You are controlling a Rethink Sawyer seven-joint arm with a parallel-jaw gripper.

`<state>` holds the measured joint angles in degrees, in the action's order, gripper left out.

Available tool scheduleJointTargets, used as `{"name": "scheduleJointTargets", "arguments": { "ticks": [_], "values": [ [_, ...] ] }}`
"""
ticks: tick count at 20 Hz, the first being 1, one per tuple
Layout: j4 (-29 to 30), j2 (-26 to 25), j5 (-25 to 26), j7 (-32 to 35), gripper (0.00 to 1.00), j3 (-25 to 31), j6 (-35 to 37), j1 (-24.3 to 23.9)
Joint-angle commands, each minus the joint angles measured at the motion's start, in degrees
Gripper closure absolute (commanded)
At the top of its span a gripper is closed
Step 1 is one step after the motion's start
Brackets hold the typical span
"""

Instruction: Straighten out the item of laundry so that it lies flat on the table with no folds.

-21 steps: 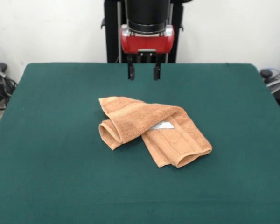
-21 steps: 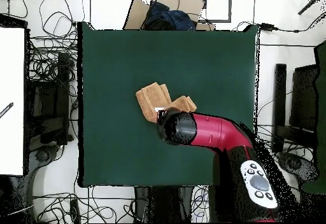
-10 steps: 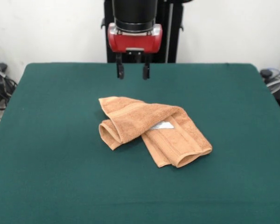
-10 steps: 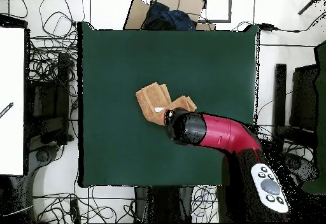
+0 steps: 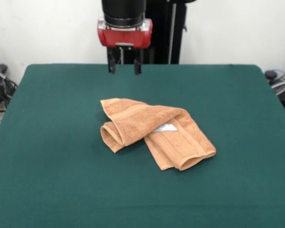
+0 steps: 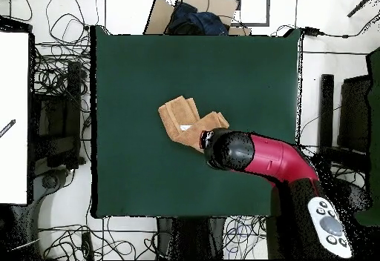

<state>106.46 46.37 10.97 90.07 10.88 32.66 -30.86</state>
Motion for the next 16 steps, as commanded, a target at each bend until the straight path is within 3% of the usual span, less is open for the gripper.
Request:
{"name": "scheduleJointTargets", "arguments": {
  "ticks": [1,6,16],
  "values": [
    [2.3,5.9,4.1,-9.2,0.00,4.5,7.5,-2.5],
    [6.6,9.8,4.6,-9.1,0.00,3.2,8.5,-4.9],
    [4.2,-2.1,10.0,-5.4,0.00,4.9,-0.5,-7.1]
  ]
}}
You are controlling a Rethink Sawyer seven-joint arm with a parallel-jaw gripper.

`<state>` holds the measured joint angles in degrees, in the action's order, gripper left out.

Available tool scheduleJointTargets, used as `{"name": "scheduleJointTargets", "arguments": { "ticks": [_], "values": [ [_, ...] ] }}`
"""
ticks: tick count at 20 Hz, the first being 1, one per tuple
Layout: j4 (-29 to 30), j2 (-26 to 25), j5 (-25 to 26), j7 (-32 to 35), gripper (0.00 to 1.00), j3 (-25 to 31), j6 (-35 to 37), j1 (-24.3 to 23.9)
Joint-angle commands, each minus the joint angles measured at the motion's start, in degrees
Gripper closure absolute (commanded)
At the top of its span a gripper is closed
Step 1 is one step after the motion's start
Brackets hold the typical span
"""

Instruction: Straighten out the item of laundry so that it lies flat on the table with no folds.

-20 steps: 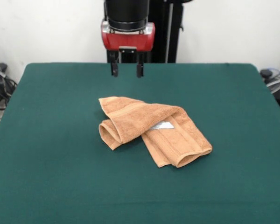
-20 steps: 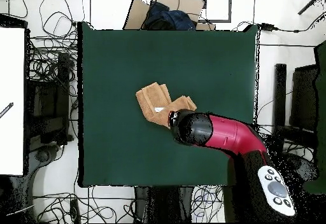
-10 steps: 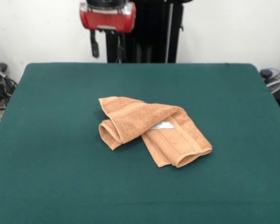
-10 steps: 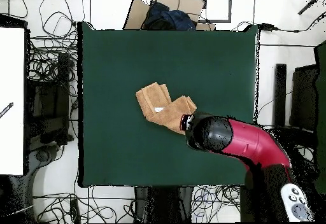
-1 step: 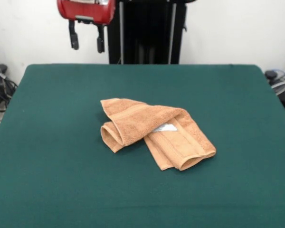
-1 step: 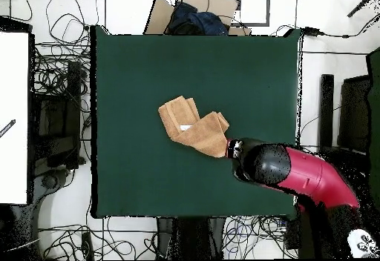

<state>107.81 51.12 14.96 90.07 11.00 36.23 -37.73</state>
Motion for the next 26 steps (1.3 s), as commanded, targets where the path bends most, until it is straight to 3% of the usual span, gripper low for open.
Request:
{"name": "scheduleJointTargets", "arguments": {
  "ticks": [1,11,26],
  "values": [
    [2.5,-7.7,6.7,-5.0,0.00,4.8,-4.9,-0.2],
    [4.8,-10.3,9.0,0.7,0.00,4.8,-10.9,0.2],
    [2.8,-15.2,9.3,1.9,0.00,4.6,-13.6,0.3]
  ]
}}
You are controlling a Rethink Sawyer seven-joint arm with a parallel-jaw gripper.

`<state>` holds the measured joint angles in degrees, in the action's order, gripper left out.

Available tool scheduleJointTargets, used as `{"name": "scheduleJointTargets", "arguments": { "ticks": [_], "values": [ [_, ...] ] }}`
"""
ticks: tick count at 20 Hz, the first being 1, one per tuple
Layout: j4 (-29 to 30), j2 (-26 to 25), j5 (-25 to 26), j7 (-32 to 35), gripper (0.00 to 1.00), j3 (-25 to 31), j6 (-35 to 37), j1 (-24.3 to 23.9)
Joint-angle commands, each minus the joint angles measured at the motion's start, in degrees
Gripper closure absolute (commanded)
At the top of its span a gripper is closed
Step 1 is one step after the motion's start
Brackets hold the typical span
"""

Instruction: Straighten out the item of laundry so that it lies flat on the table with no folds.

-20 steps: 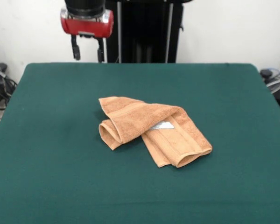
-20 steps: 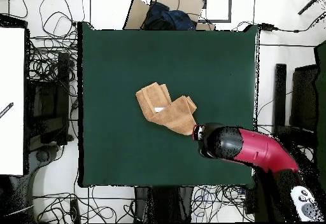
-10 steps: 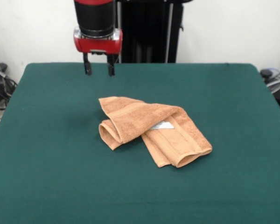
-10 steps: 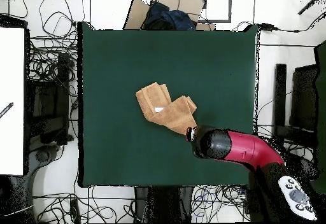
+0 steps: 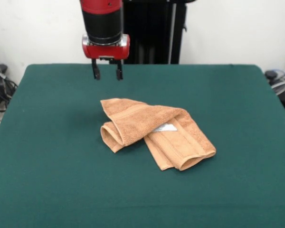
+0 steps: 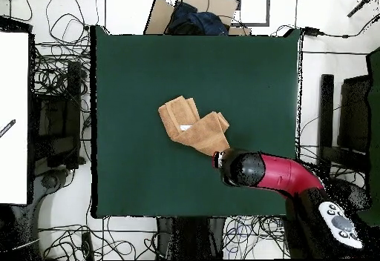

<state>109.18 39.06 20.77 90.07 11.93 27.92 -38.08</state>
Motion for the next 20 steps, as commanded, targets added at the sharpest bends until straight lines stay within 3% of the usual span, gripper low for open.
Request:
{"name": "scheduleJointTargets", "arguments": {
  "ticks": [1,11,16,20],
  "values": [
    [1.2,-3.6,3.6,1.9,0.00,3.6,-5.5,0.6],
    [-1.2,-6.9,3.0,1.3,0.00,3.7,-4.8,0.4],
    [-0.5,-5.1,2.4,0.7,0.00,4.5,-4.3,-0.5],
    [-0.1,-6.7,2.4,0.4,0.00,5.5,-5.3,-1.6]
  ]
}}
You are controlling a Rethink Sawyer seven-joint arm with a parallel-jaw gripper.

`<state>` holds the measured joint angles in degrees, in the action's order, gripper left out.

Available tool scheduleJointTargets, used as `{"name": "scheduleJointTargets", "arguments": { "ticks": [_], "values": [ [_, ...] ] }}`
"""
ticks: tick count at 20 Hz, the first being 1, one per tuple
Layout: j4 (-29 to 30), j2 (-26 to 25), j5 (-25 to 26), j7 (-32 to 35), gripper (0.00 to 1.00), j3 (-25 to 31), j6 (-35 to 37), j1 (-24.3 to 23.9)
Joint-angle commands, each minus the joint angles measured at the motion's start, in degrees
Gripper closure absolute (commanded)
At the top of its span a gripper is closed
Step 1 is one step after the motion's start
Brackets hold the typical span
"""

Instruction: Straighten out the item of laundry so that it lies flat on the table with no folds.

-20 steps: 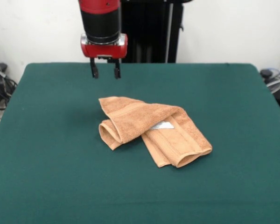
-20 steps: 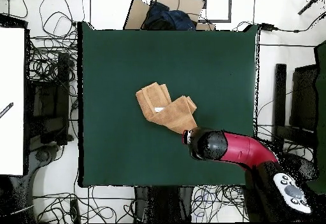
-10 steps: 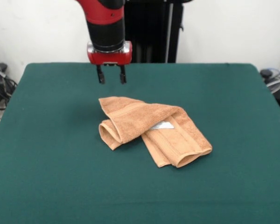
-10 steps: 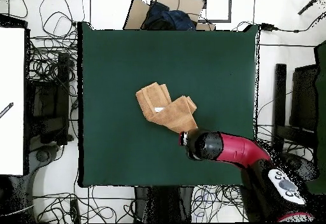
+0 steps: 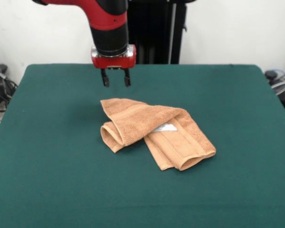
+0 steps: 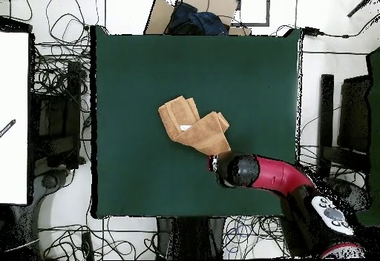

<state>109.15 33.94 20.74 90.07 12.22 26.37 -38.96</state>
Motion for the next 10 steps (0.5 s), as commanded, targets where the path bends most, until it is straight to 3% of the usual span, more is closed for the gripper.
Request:
{"name": "scheduleJointTargets", "arguments": {
  "ticks": [1,10],
  "values": [
    [-0.1,-1.7,2.4,0.4,0.00,5.3,-3.6,-0.8],
    [0.4,0.0,2.4,-0.1,0.00,5.6,-2.6,-1.4]
  ]
}}
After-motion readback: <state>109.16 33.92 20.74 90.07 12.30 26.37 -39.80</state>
